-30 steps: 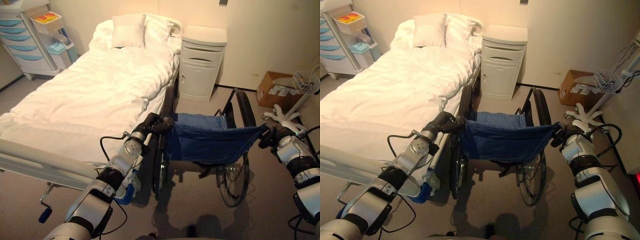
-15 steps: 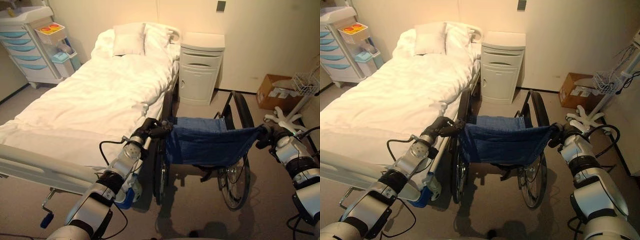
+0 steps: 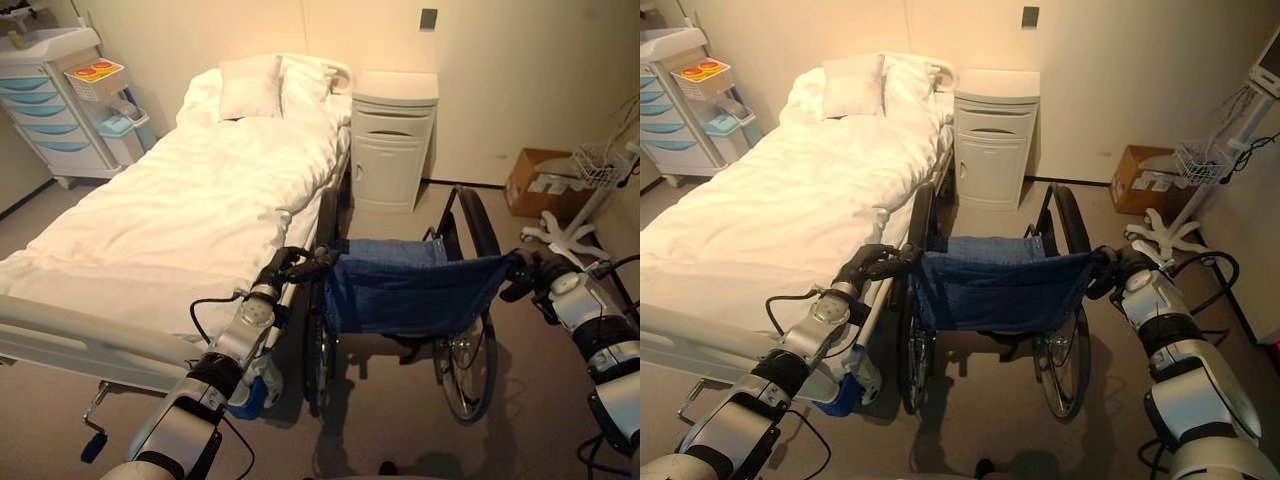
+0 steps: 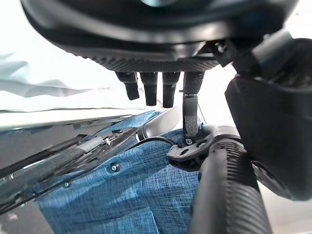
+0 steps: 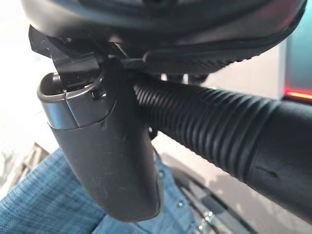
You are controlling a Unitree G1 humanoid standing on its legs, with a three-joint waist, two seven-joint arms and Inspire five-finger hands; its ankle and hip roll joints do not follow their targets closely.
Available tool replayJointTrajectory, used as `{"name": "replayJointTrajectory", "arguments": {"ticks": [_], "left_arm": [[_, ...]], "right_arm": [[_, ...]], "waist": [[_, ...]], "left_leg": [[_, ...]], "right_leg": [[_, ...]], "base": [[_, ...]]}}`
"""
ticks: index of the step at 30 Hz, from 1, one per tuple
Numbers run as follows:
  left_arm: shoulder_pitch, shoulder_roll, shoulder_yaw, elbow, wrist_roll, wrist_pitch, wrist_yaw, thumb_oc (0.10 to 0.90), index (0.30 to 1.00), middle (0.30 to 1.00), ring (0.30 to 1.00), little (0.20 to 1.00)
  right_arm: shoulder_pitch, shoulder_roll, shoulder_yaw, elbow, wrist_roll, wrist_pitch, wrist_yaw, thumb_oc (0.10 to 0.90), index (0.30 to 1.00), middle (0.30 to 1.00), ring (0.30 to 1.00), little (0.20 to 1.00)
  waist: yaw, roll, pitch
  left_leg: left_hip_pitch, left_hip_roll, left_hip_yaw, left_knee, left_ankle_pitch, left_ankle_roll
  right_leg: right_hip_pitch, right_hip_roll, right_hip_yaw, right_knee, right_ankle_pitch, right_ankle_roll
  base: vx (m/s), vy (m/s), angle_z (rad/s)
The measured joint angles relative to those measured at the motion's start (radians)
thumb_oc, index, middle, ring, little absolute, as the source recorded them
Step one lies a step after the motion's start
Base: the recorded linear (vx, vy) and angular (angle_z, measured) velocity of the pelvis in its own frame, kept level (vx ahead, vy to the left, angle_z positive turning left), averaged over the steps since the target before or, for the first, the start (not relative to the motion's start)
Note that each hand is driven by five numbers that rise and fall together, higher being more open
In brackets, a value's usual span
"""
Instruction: Push the wheelchair next to the bed
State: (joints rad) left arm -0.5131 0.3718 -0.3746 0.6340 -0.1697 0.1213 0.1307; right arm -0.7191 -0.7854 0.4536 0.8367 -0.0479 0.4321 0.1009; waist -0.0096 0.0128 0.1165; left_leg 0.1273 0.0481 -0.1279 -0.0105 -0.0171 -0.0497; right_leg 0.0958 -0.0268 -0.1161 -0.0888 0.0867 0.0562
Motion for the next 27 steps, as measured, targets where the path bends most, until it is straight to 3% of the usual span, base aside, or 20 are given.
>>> {"name": "replayJointTrajectory", "arguments": {"ticks": [8,11,16,27], "left_arm": [[0.041,0.022,0.044,-0.019,-0.115,-0.015,-0.069,0.800,0.900,0.900,0.900,0.900],[0.053,0.026,0.058,-0.025,-0.145,-0.022,-0.101,0.800,0.900,0.900,0.900,0.900],[0.080,0.036,0.087,-0.025,-0.163,-0.054,-0.148,0.800,0.900,0.900,0.900,0.900],[0.107,0.044,0.119,-0.015,-0.288,-0.123,-0.204,0.800,0.900,0.900,0.900,0.900]], "right_arm": [[-0.003,-0.086,0.001,-0.065,0.111,0.008,0.100,0.800,0.900,0.900,0.900,0.900],[-0.003,-0.117,0.001,-0.095,0.190,0.039,0.130,0.800,0.900,0.900,0.900,0.900],[-0.004,-0.136,0.001,-0.095,0.373,0.048,0.121,0.800,0.900,0.900,0.900,0.900],[-0.005,-0.150,0.000,-0.136,0.495,0.040,0.061,0.800,0.900,0.900,0.900,0.900]], "waist": [[-0.001,0.012,0.004],[-0.002,0.012,0.005],[-0.004,0.009,0.010],[-0.006,-0.004,0.051]], "left_leg": [[0.005,0.003,0.003,-0.026,0.013,-0.001],[0.009,0.004,0.004,-0.037,0.018,0.000],[0.013,0.007,0.017,-0.046,0.018,0.000],[0.028,0.010,0.034,-0.054,0.018,0.000]], "right_leg": [[-0.009,0.000,0.000,0.000,0.000,-0.001],[-0.012,0.002,0.002,0.000,0.000,-0.001],[-0.015,0.003,0.006,-0.001,-0.001,0.000],[-0.017,0.009,0.024,-0.001,-0.001,0.000]], "base": [[0.00,0.002,0.00],[-0.01,0.007,-0.01],[-0.02,0.018,-0.06],[0.00,0.006,-0.05]]}}
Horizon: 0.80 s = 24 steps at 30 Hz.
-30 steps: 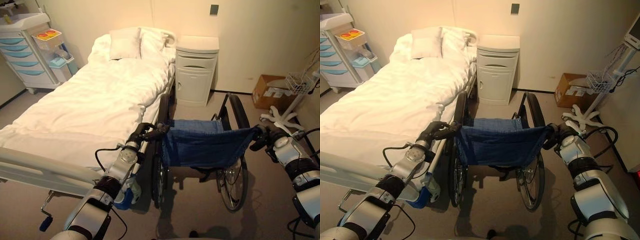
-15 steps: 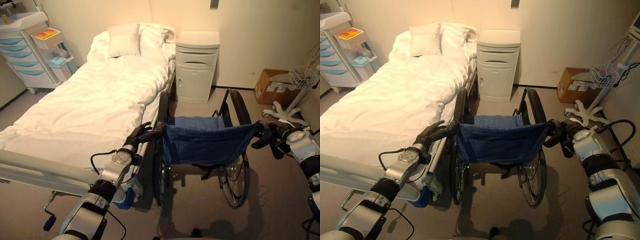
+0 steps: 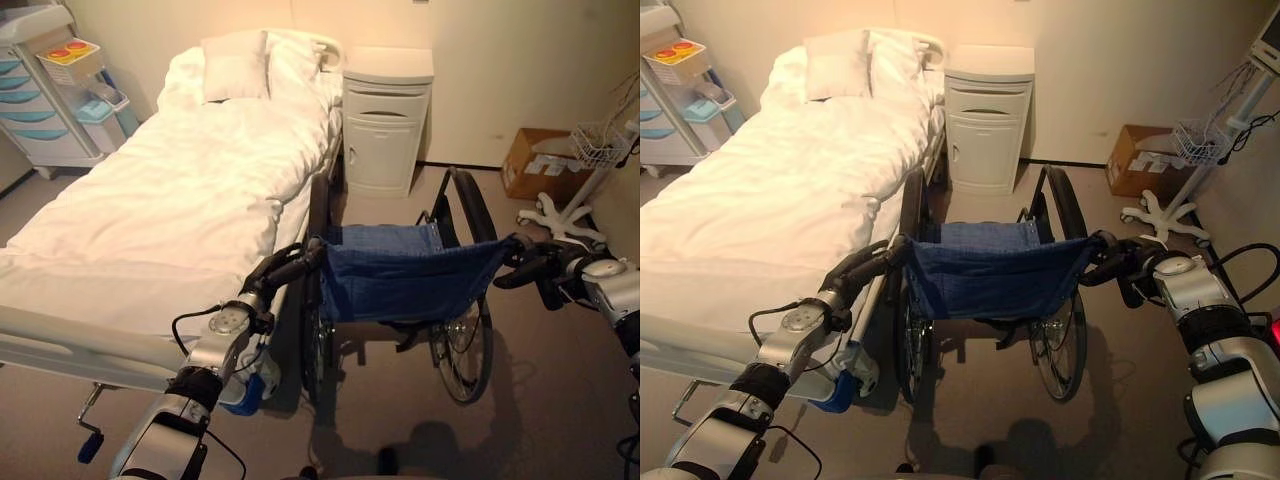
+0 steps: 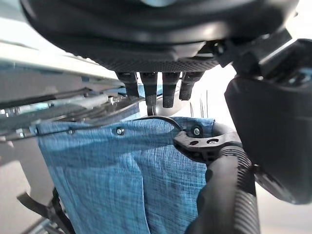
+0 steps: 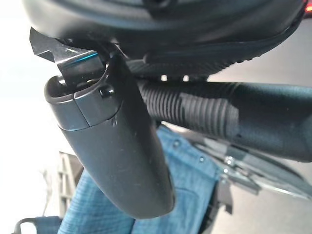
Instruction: Push the wheelchair next to the bed
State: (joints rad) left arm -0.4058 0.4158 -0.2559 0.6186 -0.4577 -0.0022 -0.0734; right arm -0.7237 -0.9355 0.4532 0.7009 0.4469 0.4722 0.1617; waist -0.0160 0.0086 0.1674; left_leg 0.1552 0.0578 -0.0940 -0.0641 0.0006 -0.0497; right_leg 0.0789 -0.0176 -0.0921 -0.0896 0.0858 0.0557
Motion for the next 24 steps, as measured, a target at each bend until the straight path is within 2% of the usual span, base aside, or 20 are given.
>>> {"name": "replayJointTrajectory", "arguments": {"ticks": [4,9,16,18,20,21,23,24], "left_arm": [[0.030,-0.002,0.013,-0.003,-0.062,-0.016,-0.008,0.800,0.900,0.900,0.900,0.900],[0.050,-0.009,0.035,-0.004,-0.069,-0.034,-0.012,0.800,0.900,0.900,0.900,0.900],[0.049,-0.008,0.045,0.003,-0.069,-0.039,-0.014,0.800,0.900,0.900,0.900,0.900],[0.049,-0.008,0.050,0.012,-0.067,-0.055,-0.014,0.800,0.900,0.900,0.900,0.900],[0.049,-0.008,0.060,0.014,-0.050,-0.060,-0.014,0.800,0.900,0.900,0.900,0.900],[0.049,-0.008,0.064,0.018,-0.033,-0.067,-0.014,0.800,0.900,0.900,0.900,0.900],[0.046,-0.007,0.070,0.024,-0.006,-0.077,-0.013,0.800,0.900,0.900,0.900,0.900],[0.045,-0.008,0.070,0.025,-0.001,-0.079,-0.013,0.800,0.900,0.900,0.900,0.900]], "right_arm": [[0.002,0.000,-0.007,-0.002,0.072,-0.014,-0.011,0.800,0.900,0.900,0.900,0.900],[0.005,-0.005,-0.014,-0.002,0.114,-0.039,-0.017,0.800,0.900,0.900,0.900,0.900],[0.014,-0.057,-0.018,-0.003,0.104,-0.146,-0.028,0.800,0.900,0.900,0.900,0.900],[0.015,-0.057,-0.017,-0.004,0.062,-0.183,-0.037,0.800,0.900,0.900,0.900,0.900],[0.016,-0.064,-0.018,-0.019,0.031,-0.234,-0.099,0.800,0.900,0.900,0.900,0.900],[0.016,-0.090,-0.022,-0.065,0.014,-0.281,-0.154,0.800,0.900,0.900,0.900,0.900],[0.015,-0.118,-0.081,-0.141,-0.047,-0.359,-0.237,0.800,0.900,0.900,0.900,0.900],[0.010,-0.120,-0.152,-0.177,-0.085,-0.411,-0.303,0.800,0.900,0.900,0.900,0.900]], "waist": [[-0.007,0.000,0.005],[-0.019,0.004,0.008],[-0.022,0.017,0.015],[-0.022,0.019,0.016],[-0.023,0.020,0.016],[-0.024,0.022,0.016],[-0.023,0.024,0.016],[-0.022,0.024,0.017]], "left_leg": [[0.008,0.003,0.013,-0.006,0.000,0.000],[0.012,0.006,0.017,-0.013,0.000,0.000],[0.014,0.006,0.022,-0.015,0.000,0.000],[0.011,0.005,0.029,-0.016,0.000,0.000],[0.011,0.005,0.034,-0.017,0.000,0.000],[0.012,0.005,0.038,-0.017,0.000,0.000],[0.014,0.006,0.041,-0.018,-0.001,0.000],[0.016,0.006,0.042,-0.019,-0.001,0.000]], "right_leg": [[0.000,0.003,0.007,0.000,0.000,0.000],[0.000,0.004,0.008,0.000,-0.001,-0.002],[-0.004,0.007,0.020,0.000,-0.001,-0.001],[-0.011,0.007,0.027,0.000,0.000,0.000],[-0.013,0.007,0.031,0.000,0.000,0.000],[-0.013,0.008,0.034,0.000,0.000,0.001],[-0.013,0.008,0.037,0.000,0.000,0.001],[-0.013,0.009,0.038,0.000,0.000,0.001]], "base": [[-0.01,-0.013,-0.08],[0.00,0.000,0.00],[-0.01,0.001,-0.03],[-0.02,-0.001,-0.11],[-0.02,-0.005,-0.07],[-0.02,-0.005,-0.06],[-0.02,-0.001,-0.04],[0.00,0.000,0.00]]}}
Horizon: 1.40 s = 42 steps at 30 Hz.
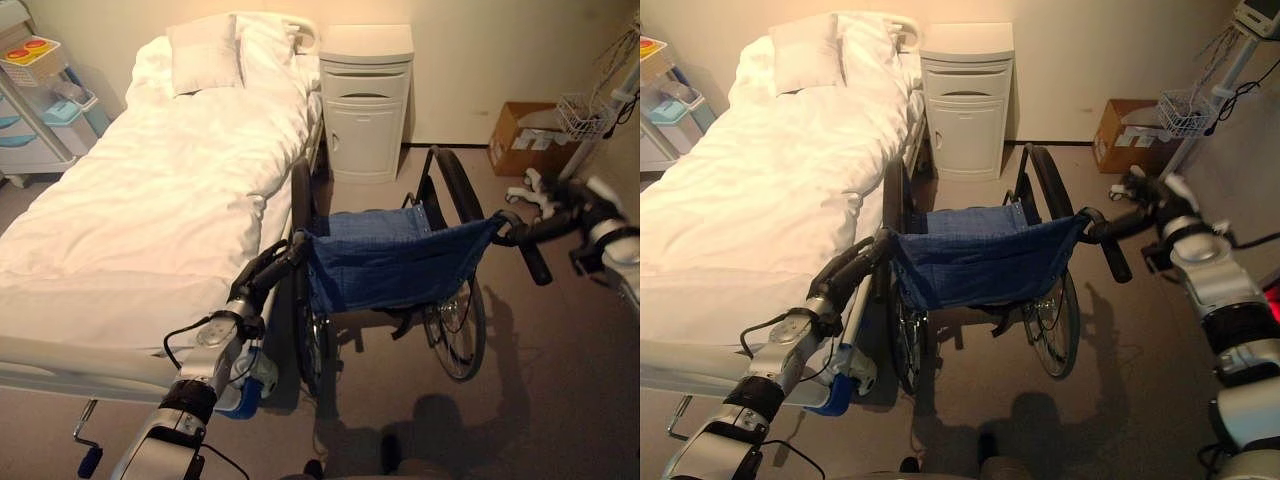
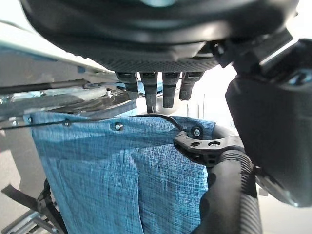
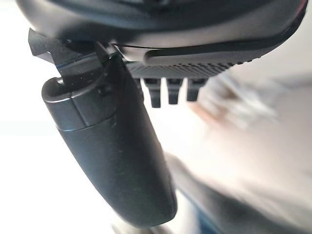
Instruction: Push the wheelchair next to the bed
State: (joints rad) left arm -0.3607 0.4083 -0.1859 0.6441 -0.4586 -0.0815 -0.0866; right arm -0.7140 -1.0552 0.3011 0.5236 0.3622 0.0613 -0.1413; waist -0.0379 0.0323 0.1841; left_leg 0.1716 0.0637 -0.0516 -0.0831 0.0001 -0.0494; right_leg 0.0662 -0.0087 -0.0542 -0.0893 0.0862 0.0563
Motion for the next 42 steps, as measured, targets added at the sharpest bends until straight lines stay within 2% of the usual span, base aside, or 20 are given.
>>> {"name": "replayJointTrajectory", "arguments": {"ticks": [3,4,7,11,14,16,17,19,21,22,23,24,25,26,28,30,32,35,38,42], "left_arm": [[-0.001,0.000,0.000,0.001,0.005,-0.001,0.000,0.800,0.900,0.900,0.900,0.900],[-0.001,0.000,0.000,0.002,0.005,-0.001,0.002,0.800,0.900,0.900,0.900,0.900],[-0.001,0.000,0.006,0.007,0.012,-0.009,0.020,0.800,0.900,0.900,0.900,0.900],[0.006,-0.001,0.004,0.010,-0.011,-0.076,0.054,0.800,0.900,0.900,0.900,0.900],[0.060,-0.039,0.028,0.007,-0.123,-0.208,0.123,0.800,0.900,0.900,0.900,0.900],[0.105,-0.090,0.111,0.005,-0.213,-0.272,0.152,0.800,0.900,0.900,0.900,0.900],[0.121,-0.097,0.131,0.005,-0.246,-0.286,0.159,0.800,0.900,0.900,0.900,0.900],[0.185,-0.123,0.201,0.005,-0.412,-0.324,0.126,0.800,0.900,0.900,0.900,0.900],[0.228,-0.127,0.241,0.005,-0.536,-0.329,0.086,0.800,0.900,0.900,0.900,0.900],[0.253,-0.133,0.264,0.005,-0.650,-0.322,0.021,0.800,0.900,0.900,0.900,0.900],[0.254,-0.134,0.262,0.004,-0.689,-0.313,-0.019,0.800,0.900,0.900,0.900,0.900],[0.249,-0.144,0.265,-0.009,-0.797,-0.271,-0.106,0.800,0.900,0.900,0.900,0.900],[0.248,-0.153,0.270,-0.018,-0.860,-0.245,-0.148,0.800,0.900,0.900,0.900,0.900],[0.251,-0.169,0.272,-0.023,-0.995,-0.183,-0.238,0.800,0.900,0.900,0.900,0.900],[0.266,-0.195,0.282,-0.022,-1.182,-0.062,-0.347,0.800,0.900,0.900,0.900,0.900],[0.289,-0.212,0.281,-0.013,-1.282,0.028,-0.424,0.800,0.900,0.900,0.900,0.900],[0.300,-0.218,0.281,-0.005,-1.283,0.048,-0.440,0.800,0.900,0.900,0.900,0.900],[0.321,-0.215,0.281,0.048,-1.178,0.044,-0.444,0.800,0.900,0.900,0.900,0.900],[0.338,-0.197,0.282,0.106,-0.992,0.039,-0.408,0.800,0.900,0.900,0.900,0.900],[0.388,-0.176,0.268,0.150,-0.728,0.022,-0.346,0.800,0.900,0.900,0.900,0.900]], "right_arm": [[-0.019,-0.042,-0.063,-0.074,-0.134,-0.062,-0.138,0.800,0.900,0.900,0.900,0.900],[-0.019,-0.051,-0.073,-0.088,-0.164,-0.062,-0.151,0.800,0.900,0.900,0.900,0.900],[0.015,-0.052,-0.128,-0.117,-0.198,-0.060,-0.151,0.800,0.900,0.900,0.900,0.900],[0.148,-0.032,-0.153,-0.116,-0.197,-0.052,-0.102,0.800,0.900,0.900,0.900,0.900],[0.260,0.050,-0.180,-0.071,-0.197,-0.045,-0.067,0.800,0.900,0.900,0.900,0.900],[0.306,0.088,-0.180,-0.047,-0.197,-0.039,-0.062,0.800,0.900,0.900,0.900,0.900],[0.319,0.099,-0.180,-0.043,-0.197,-0.034,-0.058,0.800,0.900,0.900,0.900,0.900],[0.359,0.123,-0.183,-0.023,-0.197,-0.024,-0.055,0.800,0.900,0.900,0.900,0.900],[0.368,0.131,-0.223,-0.016,-0.198,-0.020,-0.054,0.800,0.900,0.900,0.900,0.900],[0.379,0.135,-0.255,-0.014,-0.198,-0.017,-0.052,0.800,0.900,0.900,0.900,0.900],[0.385,0.135,-0.265,-0.014,-0.198,-0.014,-0.051,0.800,0.900,0.900,0.900,0.900],[0.392,0.146,-0.277,-0.008,-0.199,-0.012,-0.045,0.800,0.900,0.900,0.900,0.900],[0.398,0.154,-0.287,-0.007,-0.200,-0.012,-0.040,0.800,0.900,0.900,0.900,0.900],[0.401,0.165,-0.295,-0.004,-0.200,-0.010,-0.032,0.800,0.900,0.900,0.900,0.900],[0.409,0.172,-0.296,0.012,-0.209,-0.009,-0.023,0.800,0.900,0.900,0.900,0.900],[0.410,0.191,-0.301,0.028,-0.240,-0.002,-0.016,0.800,0.900,0.900,0.900,0.900],[0.416,0.208,-0.306,0.036,-0.256,0.007,-0.016,0.800,0.900,0.900,0.900,0.900],[0.441,0.229,-0.333,0.072,-0.327,0.026,-0.007,0.800,0.900,0.900,0.900,0.900],[0.509,0.244,-0.331,0.108,-0.408,0.083,0.051,0.800,0.900,0.900,0.900,0.900],[0.577,0.325,-0.325,0.164,-0.510,0.142,0.145,0.800,0.900,0.900,0.900,0.900]], "waist": [[0.002,-0.003,0.000],[0.002,-0.005,0.000],[0.000,-0.022,0.001],[-0.004,-0.046,0.003],[-0.011,-0.054,0.007],[-0.011,-0.059,0.010],[-0.009,-0.060,0.012],[0.001,-0.062,0.013],[0.006,-0.065,0.014],[0.014,-0.067,0.016],[0.019,-0.068,0.016],[0.026,-0.069,0.015],[0.028,-0.070,0.015],[0.028,-0.071,0.016],[0.027,-0.073,0.015],[0.026,-0.076,0.014],[0.027,-0.080,0.014],[0.031,-0.080,0.013],[0.050,-0.081,0.013],[0.053,-0.080,0.012]], "left_leg": [[0.004,-0.001,0.004,-0.001,0.000,0.001],[0.005,-0.001,0.005,-0.002,-0.001,0.001],[0.009,-0.001,0.009,-0.001,-0.001,0.001],[0.011,-0.002,0.012,-0.001,-0.001,0.002],[0.008,-0.002,0.014,0.000,-0.001,0.002],[0.005,-0.002,0.011,0.000,-0.001,0.002],[0.004,-0.002,0.010,0.000,-0.001,0.002],[0.005,-0.004,0.006,0.000,-0.002,0.003],[0.005,-0.009,0.003,-0.001,-0.001,0.003],[0.006,-0.012,0.003,-0.001,-0.001,0.003],[0.006,-0.014,0.003,-0.001,-0.001,0.003],[0.006,-0.016,0.003,-0.001,0.001,0.008],[0.006,-0.017,0.003,-0.002,0.001,0.015],[0.006,-0.020,0.004,-0.002,0.001,0.015],[0.006,-0.022,0.005,-0.003,0.001,0.016],[0.008,-0.020,0.005,-0.003,0.001,0.016],[0.009,-0.017,0.005,-0.002,0.001,0.016],[0.014,-0.016,0.005,-0.001,0.001,0.015],[0.011,-0.018,0.004,0.000,0.002,0.016],[0.011,-0.020,0.004,0.001,0.002,0.016]], "right_leg": [[0.001,0.001,0.016,0.000,0.001,0.000],[0.001,0.001,0.017,0.000,0.001,0.000],[0.003,0.001,0.021,0.000,0.003,0.003],[0.003,0.001,0.022,0.000,0.005,0.007],[-0.001,-0.001,0.023,0.000,0.006,0.008],[-0.004,-0.003,0.021,0.000,0.005,0.007],[-0.004,-0.003,0.019,0.000,0.005,0.006],[-0.004,-0.006,0.018,0.000,0.008,0.001],[-0.003,-0.008,0.017,0.000,0.008,0.001],[-0.002,-0.013,0.017,0.000,0.009,0.002],[-0.001,-0.014,0.017,0.000,0.009,0.003],[-0.001,-0.017,0.015,0.000,0.010,0.004],[0.001,-0.018,0.015,0.000,0.009,0.005],[0.003,-0.020,0.015,0.000,0.009,0.007],[0.005,-0.022,0.013,0.000,0.008,0.010],[0.006,-0.024,0.012,0.000,0.007,0.012],[0.007,-0.021,0.012,0.000,0.007,0.012],[0.014,-0.022,0.007,0.000,0.006,0.011],[0.015,-0.025,-0.004,0.000,0.006,0.011],[0.015,-0.027,-0.004,0.000,0.006,0.011]], "base": [[-0.03,0.002,-0.05],[-0.02,0.002,-0.06],[-0.02,-0.010,-0.05],[0.00,-0.018,-0.05],[0.00,-0.020,-0.04],[0.01,-0.016,0.04],[0.01,-0.016,0.07],[0.01,-0.005,0.12],[0.01,0.006,0.09],[0.00,0.000,0.00],[0.00,0.000,0.00],[0.00,0.000,0.00],[0.00,0.000,0.00],[0.00,0.000,0.00],[0.00,0.000,0.00],[0.00,0.000,0.00],[0.00,0.000,0.00],[0.02,0.003,0.05],[0.00,0.009,0.05],[0.00,0.000,0.00]]}}
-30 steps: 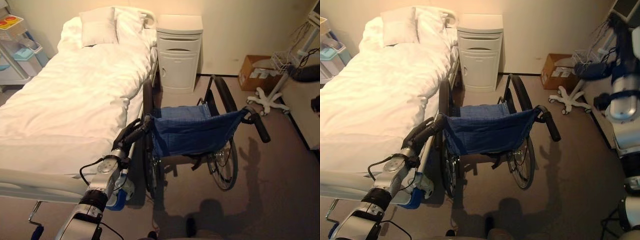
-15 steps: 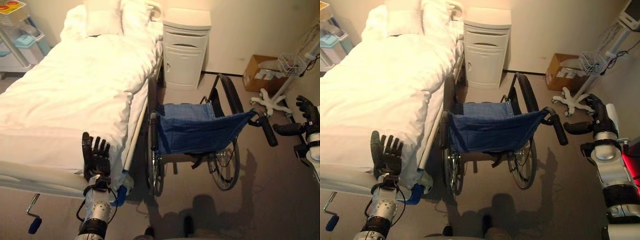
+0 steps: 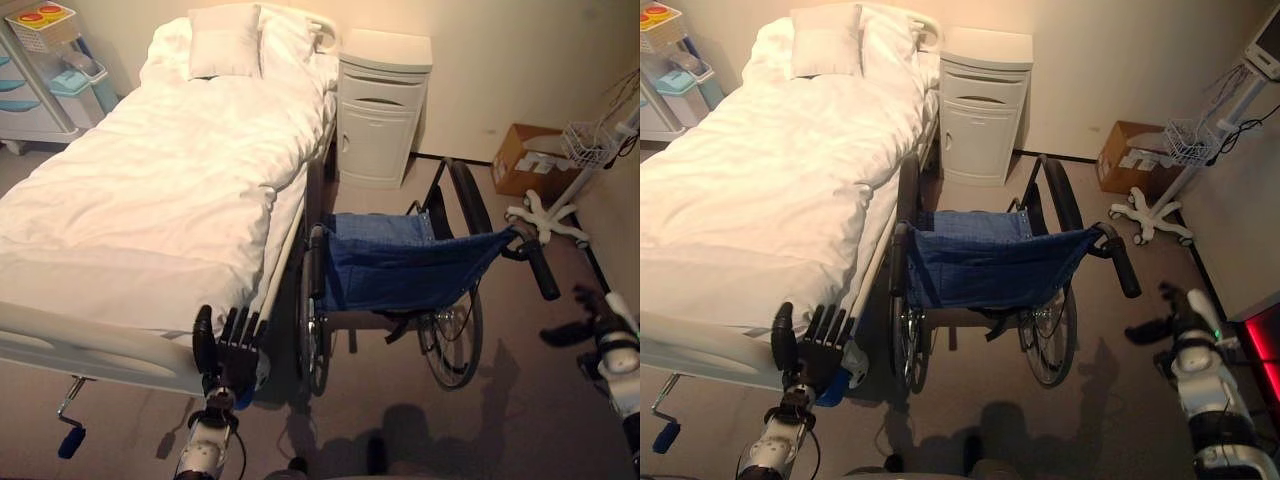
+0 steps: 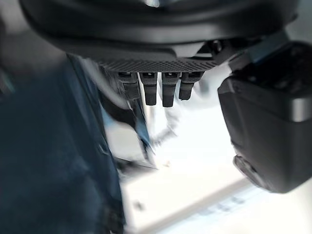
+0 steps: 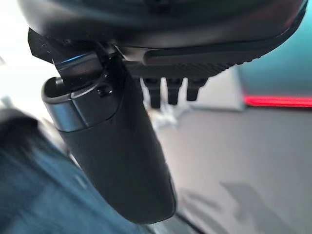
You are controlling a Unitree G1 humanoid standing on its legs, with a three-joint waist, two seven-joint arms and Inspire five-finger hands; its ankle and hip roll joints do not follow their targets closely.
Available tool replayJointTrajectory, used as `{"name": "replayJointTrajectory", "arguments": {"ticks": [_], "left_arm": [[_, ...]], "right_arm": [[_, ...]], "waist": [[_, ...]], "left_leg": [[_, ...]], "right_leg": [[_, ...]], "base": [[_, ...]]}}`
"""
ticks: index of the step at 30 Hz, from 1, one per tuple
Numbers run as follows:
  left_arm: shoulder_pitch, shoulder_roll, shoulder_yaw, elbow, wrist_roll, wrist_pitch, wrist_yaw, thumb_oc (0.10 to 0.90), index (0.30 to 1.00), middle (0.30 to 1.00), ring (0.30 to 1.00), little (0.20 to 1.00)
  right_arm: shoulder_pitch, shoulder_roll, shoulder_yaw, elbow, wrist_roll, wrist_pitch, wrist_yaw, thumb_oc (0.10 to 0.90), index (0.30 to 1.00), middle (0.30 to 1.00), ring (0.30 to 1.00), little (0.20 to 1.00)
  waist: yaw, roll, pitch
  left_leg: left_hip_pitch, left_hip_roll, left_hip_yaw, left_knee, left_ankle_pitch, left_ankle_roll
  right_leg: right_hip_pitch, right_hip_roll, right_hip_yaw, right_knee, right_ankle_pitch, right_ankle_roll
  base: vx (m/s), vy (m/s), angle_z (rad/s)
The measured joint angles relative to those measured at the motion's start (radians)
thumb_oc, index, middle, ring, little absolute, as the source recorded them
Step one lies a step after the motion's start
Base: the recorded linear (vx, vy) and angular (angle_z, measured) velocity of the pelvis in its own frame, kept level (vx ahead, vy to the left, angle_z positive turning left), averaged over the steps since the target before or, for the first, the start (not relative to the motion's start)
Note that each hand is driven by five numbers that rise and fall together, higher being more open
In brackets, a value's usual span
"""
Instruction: Push the wheelchair next to the bed
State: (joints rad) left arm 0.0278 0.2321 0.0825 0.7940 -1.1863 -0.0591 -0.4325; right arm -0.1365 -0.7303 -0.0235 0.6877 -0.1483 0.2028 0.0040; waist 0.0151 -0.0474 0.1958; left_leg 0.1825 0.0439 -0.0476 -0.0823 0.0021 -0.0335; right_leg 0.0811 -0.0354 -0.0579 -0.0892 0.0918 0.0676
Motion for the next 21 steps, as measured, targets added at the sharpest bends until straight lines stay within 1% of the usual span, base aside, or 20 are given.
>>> {"name": "replayJointTrajectory", "arguments": {"ticks": [2,4,5,6,7,8,9,10,11,12,13,14,17,18,19,21], "left_arm": [[0.005,0.002,-0.013,0.023,0.092,-0.006,0.033,0.800,0.900,0.900,0.900,0.900],[0.010,0.006,-0.038,0.066,0.255,-0.039,0.111,0.800,0.900,0.900,0.900,0.900],[0.011,0.006,-0.038,0.078,0.290,-0.045,0.135,0.800,0.900,0.900,0.900,0.900],[0.015,0.009,-0.037,0.094,0.364,-0.062,0.181,0.800,0.900,0.900,0.900,0.900],[0.016,0.012,-0.039,0.097,0.402,-0.067,0.197,0.800,0.900,0.900,0.900,0.900],[0.017,0.015,-0.049,0.097,0.497,-0.086,0.236,0.800,0.900,0.900,0.900,0.900],[0.017,0.018,-0.058,0.097,0.545,-0.095,0.254,0.800,0.900,0.900,0.900,0.900],[0.017,0.022,-0.078,0.098,0.634,-0.109,0.295,0.800,0.900,0.900,0.900,0.900],[0.017,0.023,-0.085,0.098,0.719,-0.114,0.324,0.800,0.900,0.900,0.900,0.900],[0.017,0.023,-0.089,0.099,0.755,-0.115,0.335,0.800,0.900,0.900,0.900,0.900],[0.018,0.029,-0.116,0.113,0.810,-0.123,0.353,0.800,0.900,0.900,0.900,0.900],[0.019,0.033,-0.130,0.125,0.834,-0.125,0.360,0.800,0.900,0.900,0.900,0.900],[0.040,0.046,-0.201,0.177,0.982,-0.122,0.383,0.800,0.900,0.900,0.900,0.900],[0.046,0.046,-0.208,0.185,1.000,-0.120,0.385,0.800,0.900,0.900,0.900,0.900],[0.050,0.045,-0.235,0.205,1.039,-0.115,0.382,0.800,0.900,0.900,0.900,0.900],[0.052,0.044,-0.271,0.244,1.110,-0.113,0.379,0.800,0.900,0.900,0.900,0.900]], "right_arm": [[0.008,0.018,0.017,0.049,-0.051,0.007,0.038,0.800,0.900,0.900,0.900,0.900],[0.019,0.042,0.050,0.118,-0.102,0.011,0.096,0.800,0.900,0.900,0.900,0.900],[0.025,0.048,0.053,0.125,-0.113,0.011,0.110,0.800,0.900,0.900,0.900,0.900],[0.031,0.057,0.079,0.140,-0.122,0.010,0.129,0.800,0.900,0.900,0.900,0.900],[0.034,0.061,0.085,0.143,-0.122,0.010,0.144,0.800,0.900,0.900,0.900,0.900],[0.043,0.084,0.091,0.143,-0.122,0.009,0.153,0.800,0.900,0.900,0.900,0.900],[0.047,0.098,0.097,0.143,-0.120,0.007,0.157,0.800,0.900,0.900,0.900,0.900],[0.049,0.127,0.119,0.142,-0.116,0.006,0.165,0.800,0.900,0.900,0.900,0.900],[0.057,0.165,0.124,0.142,-0.106,-0.005,0.171,0.800,0.900,0.900,0.900,0.900],[0.062,0.182,0.129,0.142,-0.089,-0.013,0.176,0.800,0.900,0.900,0.900,0.900],[0.075,0.225,0.134,0.144,-0.067,-0.026,0.169,0.800,0.900,0.900,0.900,0.900],[0.083,0.248,0.138,0.149,-0.061,-0.033,0.162,0.800,0.900,0.900,0.900,0.900],[0.119,0.379,0.179,0.181,0.077,-0.088,0.123,0.800,0.900,0.900,0.900,0.900],[0.125,0.399,0.188,0.187,0.095,-0.096,0.114,0.800,0.900,0.900,0.900,0.900],[0.136,0.436,0.198,0.200,0.146,-0.105,0.111,0.800,0.900,0.900,0.900,0.900],[0.141,0.483,0.198,0.253,0.210,-0.131,0.101,0.800,0.900,0.900,0.900,0.900]], "waist": [[0.002,0.001,0.000],[0.004,0.001,0.000],[0.003,0.001,0.000],[0.004,0.001,-0.001],[0.005,0.001,-0.001],[0.007,0.000,-0.003],[0.008,0.000,-0.005],[0.009,-0.002,-0.007],[0.009,-0.003,-0.008],[0.011,-0.003,-0.009],[0.012,-0.001,-0.015],[0.012,-0.001,-0.022],[0.005,0.005,-0.052],[0.006,0.006,-0.057],[0.003,0.011,-0.061],[0.002,0.019,-0.066]], "left_leg": [[0.000,0.000,0.000,0.000,0.000,0.000],[-0.002,0.001,-0.001,0.002,0.000,0.000],[-0.003,0.001,-0.001,0.003,0.000,0.000],[-0.004,0.002,-0.002,0.004,0.000,0.000],[-0.004,0.001,-0.002,0.004,0.000,0.000],[-0.006,0.002,-0.003,0.005,0.000,0.000],[-0.006,0.002,-0.004,0.005,0.000,0.000],[-0.008,0.002,-0.004,0.010,0.000,0.000],[-0.009,0.002,-0.005,0.011,0.000,0.000],[-0.010,0.001,-0.005,0.011,0.000,0.000],[-0.013,0.001,-0.005,0.012,0.000,0.000],[-0.014,0.002,-0.004,0.012,0.000,0.000],[-0.016,0.001,-0.001,0.006,0.000,0.000],[-0.016,0.001,-0.001,0.004,0.000,0.000],[-0.016,-0.001,0.000,0.004,0.000,0.000],[-0.018,-0.002,0.000,0.002,0.001,0.003]], "right_leg": [[0.000,0.000,0.000,0.000,0.000,0.000],[0.000,0.001,-0.001,0.000,0.000,0.000],[0.000,0.001,-0.002,0.000,0.000,0.000],[0.000,0.001,-0.003,0.000,0.000,0.000],[0.000,0.001,-0.003,0.000,0.000,0.000],[0.000,0.001,-0.005,0.000,0.000,0.000],[0.000,0.001,-0.005,0.000,0.000,0.000],[0.000,0.002,-0.005,0.000,0.000,0.000],[0.000,0.001,-0.006,0.000,0.000,0.000],[0.000,0.001,-0.006,0.000,0.001,0.000],[-0.002,-0.001,-0.006,0.000,0.000,0.000],[-0.003,-0.001,-0.007,0.000,0.000,0.000],[-0.010,-0.001,-0.005,0.000,0.000,0.000],[-0.010,-0.001,-0.005,0.000,0.000,-0.001],[-0.012,-0.002,-0.005,0.000,0.000,0.000],[-0.014,-0.004,-0.004,0.000,0.000,0.000]], "base": [[0.00,0.000,0.00],[0.00,0.000,0.00],[0.00,0.000,0.00],[0.00,0.000,0.00],[-0.02,-0.002,0.03],[0.00,0.000,0.00],[0.00,0.000,0.00],[0.00,0.000,0.00],[0.00,0.000,0.00],[-0.01,0.010,0.05],[-0.01,0.019,0.04],[0.00,0.000,0.00],[0.00,0.063,-0.03],[0.00,0.063,-0.03],[0.00,0.056,-0.01],[-0.01,0.081,0.00]]}}
